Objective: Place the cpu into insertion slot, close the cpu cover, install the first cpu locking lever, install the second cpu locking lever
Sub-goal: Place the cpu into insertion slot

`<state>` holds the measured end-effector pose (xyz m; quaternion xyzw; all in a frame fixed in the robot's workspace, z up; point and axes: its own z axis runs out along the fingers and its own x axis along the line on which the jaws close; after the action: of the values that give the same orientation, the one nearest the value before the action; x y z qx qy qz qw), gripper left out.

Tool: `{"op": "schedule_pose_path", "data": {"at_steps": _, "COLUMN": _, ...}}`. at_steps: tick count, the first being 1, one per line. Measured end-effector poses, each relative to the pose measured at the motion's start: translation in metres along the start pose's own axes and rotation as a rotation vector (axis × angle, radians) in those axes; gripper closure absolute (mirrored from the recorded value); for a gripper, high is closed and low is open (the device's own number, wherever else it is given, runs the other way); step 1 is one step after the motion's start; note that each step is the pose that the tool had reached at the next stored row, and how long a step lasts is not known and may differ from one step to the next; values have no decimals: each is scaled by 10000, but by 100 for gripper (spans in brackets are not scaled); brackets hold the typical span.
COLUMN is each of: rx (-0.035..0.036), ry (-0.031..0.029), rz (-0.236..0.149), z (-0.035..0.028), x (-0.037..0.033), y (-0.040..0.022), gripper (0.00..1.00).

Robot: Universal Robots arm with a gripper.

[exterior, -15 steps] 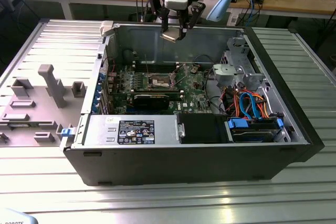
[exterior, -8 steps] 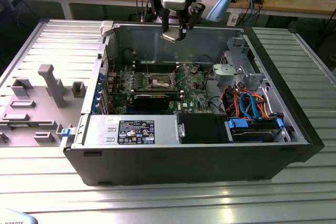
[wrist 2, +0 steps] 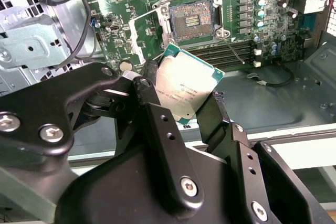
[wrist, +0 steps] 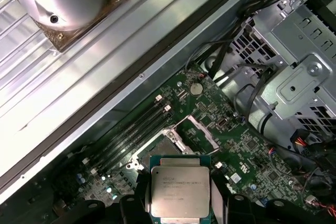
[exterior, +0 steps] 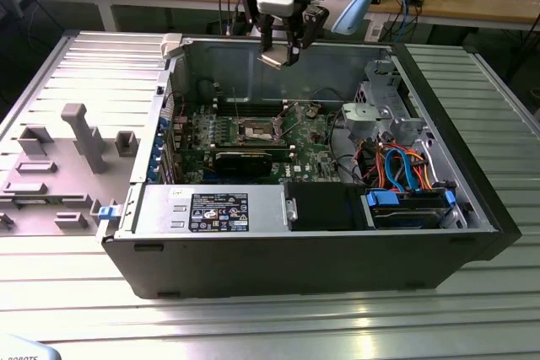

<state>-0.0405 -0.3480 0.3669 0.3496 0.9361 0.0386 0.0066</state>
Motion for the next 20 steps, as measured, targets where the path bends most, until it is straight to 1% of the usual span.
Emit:
{"op": "schedule_pose_path", "data": {"at_steps": 5, "rx": -5, "ry": -20, "rz": 261, "z": 3, "x": 0, "y": -1, "gripper": 46}}
{"op": "schedule_pose_path", "data": {"at_steps": 10, "rx": -7, "ry": -34, "rz": 444, "z": 3, "x": 5, "y": -4, "gripper": 46}}
{"op": "schedule_pose_path", "data": {"at_steps": 20, "rx": -11, "ry": -54, "rz": 703, "z": 4, "x": 9, "y": -8, "gripper": 46}}
